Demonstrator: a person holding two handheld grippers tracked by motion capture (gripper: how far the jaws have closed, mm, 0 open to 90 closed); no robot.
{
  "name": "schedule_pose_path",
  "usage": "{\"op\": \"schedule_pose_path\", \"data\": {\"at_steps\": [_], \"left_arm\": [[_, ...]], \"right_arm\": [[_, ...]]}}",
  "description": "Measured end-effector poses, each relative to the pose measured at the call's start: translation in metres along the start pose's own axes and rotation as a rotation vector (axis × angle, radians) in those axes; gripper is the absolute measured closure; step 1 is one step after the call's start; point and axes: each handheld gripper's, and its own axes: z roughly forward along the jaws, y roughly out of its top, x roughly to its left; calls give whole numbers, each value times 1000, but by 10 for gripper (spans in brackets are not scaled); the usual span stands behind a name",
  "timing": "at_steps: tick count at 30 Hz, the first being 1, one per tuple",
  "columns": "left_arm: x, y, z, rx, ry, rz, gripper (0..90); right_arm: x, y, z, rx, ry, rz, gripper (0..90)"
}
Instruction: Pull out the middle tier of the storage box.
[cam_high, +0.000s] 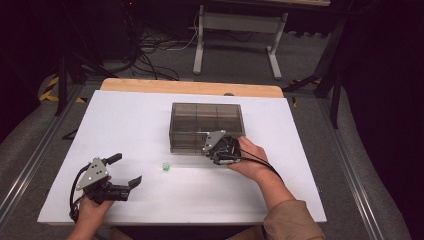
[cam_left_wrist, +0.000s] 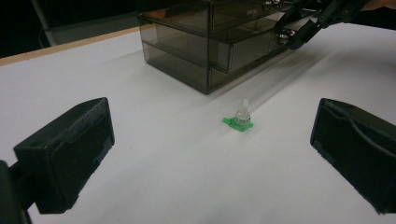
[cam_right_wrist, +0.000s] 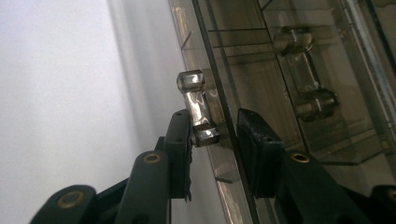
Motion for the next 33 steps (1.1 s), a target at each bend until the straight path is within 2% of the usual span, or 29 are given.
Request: {"op": "schedule_pose_path", "data": {"at_steps": [2, 8, 11, 21, 33], "left_arm": [[0, 0, 0, -1, 0, -1, 6], [0, 0, 0, -1, 0, -1, 6], [0, 0, 0, -1, 1, -1, 7], [0, 0, 0, 1, 0, 0, 7], [0, 0, 0, 0, 1, -1, 7]], "right_arm": [[0, 0, 0, 3, -10, -4, 672], [2, 0, -3, 9, -2, -6, 674], [6, 1, -6, 11, 6, -3, 678], [17, 3, -16, 12, 20, -38, 683], [30, 0, -21, 13, 31, -39, 687]]}}
